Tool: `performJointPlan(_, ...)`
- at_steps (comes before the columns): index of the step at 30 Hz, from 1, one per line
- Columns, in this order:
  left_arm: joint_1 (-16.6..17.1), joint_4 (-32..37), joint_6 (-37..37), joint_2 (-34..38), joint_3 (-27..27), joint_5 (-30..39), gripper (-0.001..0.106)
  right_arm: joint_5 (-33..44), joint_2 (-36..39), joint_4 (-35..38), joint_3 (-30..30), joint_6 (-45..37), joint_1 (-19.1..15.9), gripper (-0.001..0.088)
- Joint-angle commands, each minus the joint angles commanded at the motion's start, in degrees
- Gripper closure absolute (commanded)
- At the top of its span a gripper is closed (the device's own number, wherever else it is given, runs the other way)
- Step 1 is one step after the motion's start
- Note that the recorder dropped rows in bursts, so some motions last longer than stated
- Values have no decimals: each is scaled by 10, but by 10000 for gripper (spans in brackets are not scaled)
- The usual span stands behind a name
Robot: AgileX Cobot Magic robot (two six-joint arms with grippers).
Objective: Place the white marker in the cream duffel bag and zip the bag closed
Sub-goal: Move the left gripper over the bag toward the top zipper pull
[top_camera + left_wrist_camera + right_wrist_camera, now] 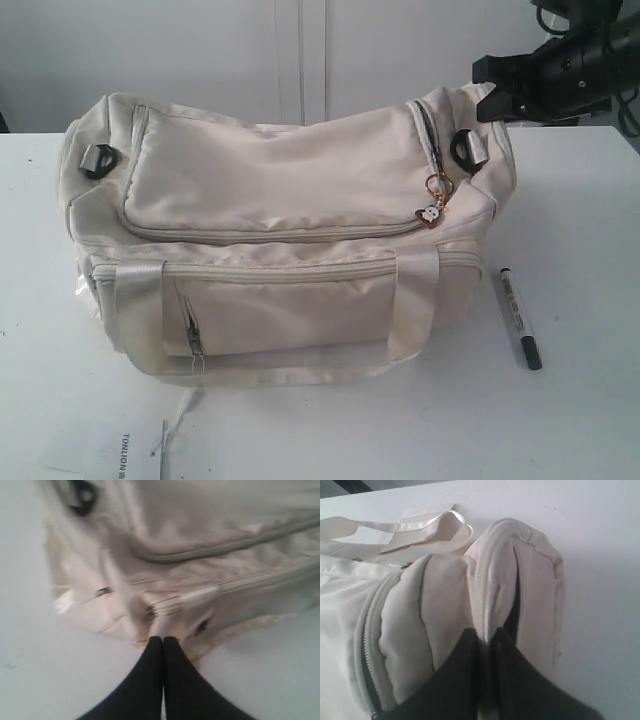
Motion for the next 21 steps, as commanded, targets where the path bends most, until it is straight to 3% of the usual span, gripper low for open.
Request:
performJointPlan(2,-4,-163,140,56,-32,45,1053,1,0,5,0,0,0,868)
performJointPlan(4,-30,-222,189,112,-56,47,1049,-1,0,5,0,0,0,868)
performJointPlan(15,-181,-241,227,293,-156,-92,717,-5,0,3,0,3,0,868)
performJointPlan(21,-222,-264,223,386,-228,-99,581,-5,0,3,0,3,0,868)
